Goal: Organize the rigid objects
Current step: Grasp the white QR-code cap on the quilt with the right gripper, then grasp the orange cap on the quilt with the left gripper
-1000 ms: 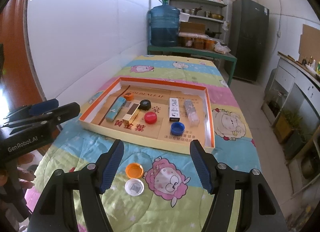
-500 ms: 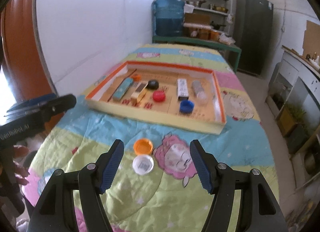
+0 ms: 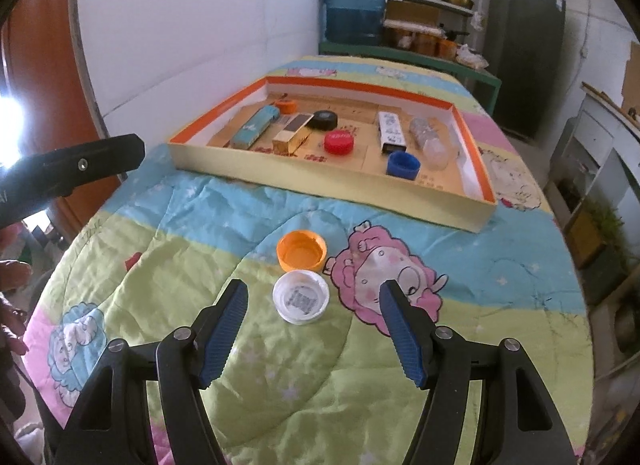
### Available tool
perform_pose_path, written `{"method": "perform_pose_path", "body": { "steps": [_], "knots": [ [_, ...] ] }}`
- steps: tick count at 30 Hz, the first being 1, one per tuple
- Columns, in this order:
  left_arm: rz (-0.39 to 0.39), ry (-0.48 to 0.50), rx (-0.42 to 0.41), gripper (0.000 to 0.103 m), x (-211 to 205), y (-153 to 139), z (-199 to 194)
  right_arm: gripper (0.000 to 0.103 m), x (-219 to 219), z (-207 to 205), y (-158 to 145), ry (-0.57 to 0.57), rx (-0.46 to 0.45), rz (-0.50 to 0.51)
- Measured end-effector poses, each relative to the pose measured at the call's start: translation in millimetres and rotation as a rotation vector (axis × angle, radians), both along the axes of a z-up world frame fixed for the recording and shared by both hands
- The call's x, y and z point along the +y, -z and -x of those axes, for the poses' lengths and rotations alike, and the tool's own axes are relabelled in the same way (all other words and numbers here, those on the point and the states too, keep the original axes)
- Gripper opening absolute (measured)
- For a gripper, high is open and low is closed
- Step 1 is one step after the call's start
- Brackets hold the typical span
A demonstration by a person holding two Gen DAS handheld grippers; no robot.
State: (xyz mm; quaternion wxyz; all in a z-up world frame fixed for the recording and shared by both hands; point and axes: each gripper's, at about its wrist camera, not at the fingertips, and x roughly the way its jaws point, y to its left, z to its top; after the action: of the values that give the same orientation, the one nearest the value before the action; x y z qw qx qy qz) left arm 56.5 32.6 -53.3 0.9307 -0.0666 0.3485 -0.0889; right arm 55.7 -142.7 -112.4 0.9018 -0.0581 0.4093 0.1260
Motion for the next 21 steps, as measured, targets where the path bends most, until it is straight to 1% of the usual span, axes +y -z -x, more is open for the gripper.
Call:
{"method": "perform_pose_path", "body": {
  "steps": [3,7,9,12,14,15,17,21],
  "knots": [
    [0.003,0.007,0.016,0.067,-1.5,4.9,-5.2,0.069,2.2,-3.5,3.9,-0.004,0.009,0.006],
    [0.003,0.012,0.016,0.067,-3.0,9.3,-8.2,0.063,2.4,-7.4,6.4,-0.001,0.005,0.005],
    [0.008,0.021,0.032,0.067,-4.3,13.0,-12.3,0.057,2.7,-11.2,10.4,0.002,0.025,0.007],
    [0.004,0.027,0.026,0.067,-6.8,14.6,-13.0,0.047,2.0,-13.0,10.8,0.009,0.024,0.003],
    [0.010,0.042,0.037,0.067,-10.2,16.5,-14.8,0.034,-0.2,-13.7,10.7,0.018,0.024,0.003],
    [0.014,0.054,0.042,0.067,-12.5,17.0,-15.8,0.030,-1.4,-14.0,10.0,0.019,0.023,-0.001],
    [0.017,0.085,0.037,0.067,-18.7,16.3,-15.2,0.030,-5.5,-12.8,8.2,0.020,0.024,-0.009],
    [0.014,0.193,0.037,0.067,-42.7,16.6,-12.5,0.030,-19.4,-1.6,3.3,0.046,0.011,-0.011]
  ]
}}
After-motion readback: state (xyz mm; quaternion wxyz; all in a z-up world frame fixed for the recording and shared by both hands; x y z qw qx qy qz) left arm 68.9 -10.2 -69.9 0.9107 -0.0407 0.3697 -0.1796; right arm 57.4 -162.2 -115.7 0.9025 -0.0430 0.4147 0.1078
